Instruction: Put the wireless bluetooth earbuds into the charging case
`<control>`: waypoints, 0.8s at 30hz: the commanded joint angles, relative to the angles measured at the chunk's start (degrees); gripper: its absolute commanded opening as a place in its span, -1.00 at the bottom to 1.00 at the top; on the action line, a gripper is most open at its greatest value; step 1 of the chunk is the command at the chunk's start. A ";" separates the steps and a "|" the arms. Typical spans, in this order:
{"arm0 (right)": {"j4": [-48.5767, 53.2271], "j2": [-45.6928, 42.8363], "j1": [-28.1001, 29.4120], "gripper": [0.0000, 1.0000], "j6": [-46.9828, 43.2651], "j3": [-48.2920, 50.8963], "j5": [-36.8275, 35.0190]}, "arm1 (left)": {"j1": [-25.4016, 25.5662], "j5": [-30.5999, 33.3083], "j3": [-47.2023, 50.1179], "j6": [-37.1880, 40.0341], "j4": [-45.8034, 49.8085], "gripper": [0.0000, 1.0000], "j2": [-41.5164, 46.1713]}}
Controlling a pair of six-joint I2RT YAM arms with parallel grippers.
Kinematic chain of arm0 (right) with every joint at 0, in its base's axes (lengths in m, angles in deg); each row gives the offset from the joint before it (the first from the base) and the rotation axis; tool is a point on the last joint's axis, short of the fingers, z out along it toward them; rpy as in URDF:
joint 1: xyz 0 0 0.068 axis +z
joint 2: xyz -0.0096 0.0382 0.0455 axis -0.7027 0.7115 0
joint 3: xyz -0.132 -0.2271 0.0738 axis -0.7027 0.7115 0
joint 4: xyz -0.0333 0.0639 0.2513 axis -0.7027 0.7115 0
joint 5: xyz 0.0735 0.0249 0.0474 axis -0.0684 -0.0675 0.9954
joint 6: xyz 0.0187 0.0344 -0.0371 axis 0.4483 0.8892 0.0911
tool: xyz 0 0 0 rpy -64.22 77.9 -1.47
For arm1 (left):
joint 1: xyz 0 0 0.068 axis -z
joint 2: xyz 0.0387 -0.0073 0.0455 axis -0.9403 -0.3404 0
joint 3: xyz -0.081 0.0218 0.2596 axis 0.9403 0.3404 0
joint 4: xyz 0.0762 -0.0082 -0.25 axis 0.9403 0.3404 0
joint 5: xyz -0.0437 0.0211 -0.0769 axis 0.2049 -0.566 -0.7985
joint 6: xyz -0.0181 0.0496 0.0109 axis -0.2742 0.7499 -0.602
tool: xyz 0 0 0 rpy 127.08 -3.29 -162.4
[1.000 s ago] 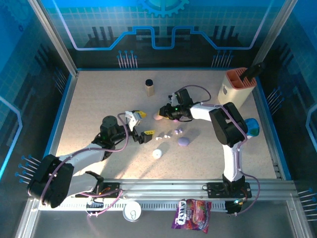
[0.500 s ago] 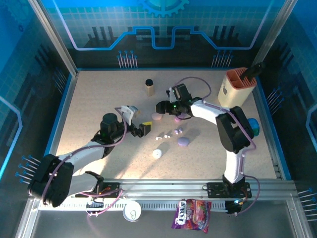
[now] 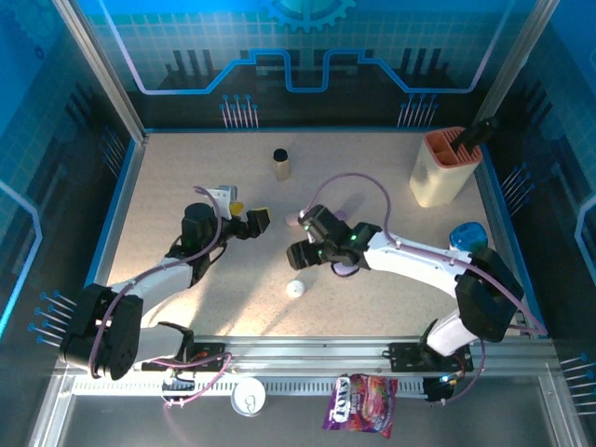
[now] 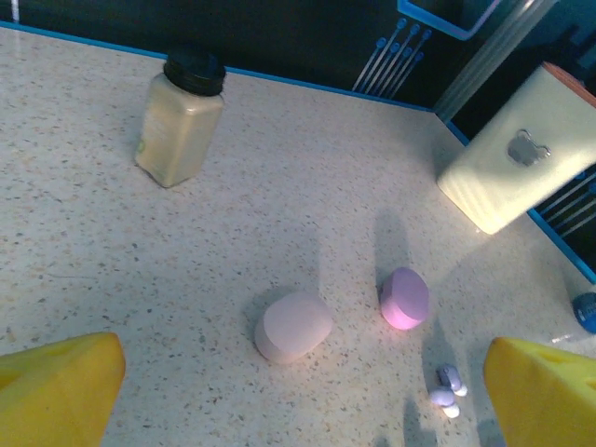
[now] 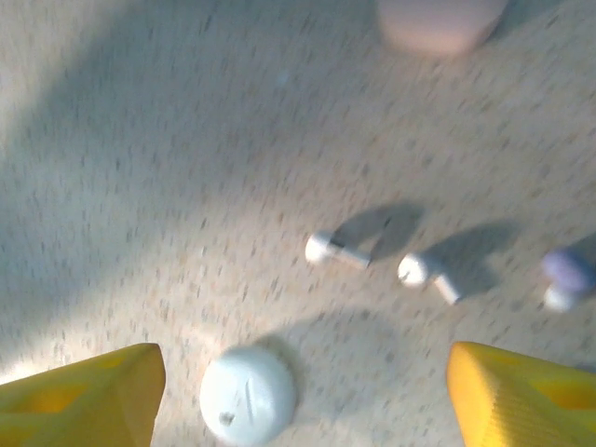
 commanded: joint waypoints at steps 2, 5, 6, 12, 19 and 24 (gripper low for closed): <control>7.13 2.34 6.18 0.66 5.39 -0.84 -3.50 | -0.49 0.61 -2.01 -2.23 0.83 0.99 -0.15; 9.28 6.80 9.15 0.70 6.31 -3.40 -3.21 | -0.49 -0.10 -1.78 -2.49 0.04 0.98 -0.33; 9.76 8.22 9.81 0.71 6.29 -4.08 -3.15 | -0.49 -0.21 -1.72 -2.51 -0.08 0.99 -0.33; 11.83 14.72 10.28 0.61 3.78 -7.98 -0.83 | -0.49 -0.41 -1.09 -1.89 0.18 0.98 0.26; 11.71 18.99 9.78 0.38 1.59 -9.71 1.18 | -0.49 -0.44 -0.51 -0.96 0.97 0.99 1.58; 11.87 20.24 9.68 0.28 1.11 -9.90 1.39 | -0.49 -0.75 -0.69 -0.65 1.96 0.98 1.86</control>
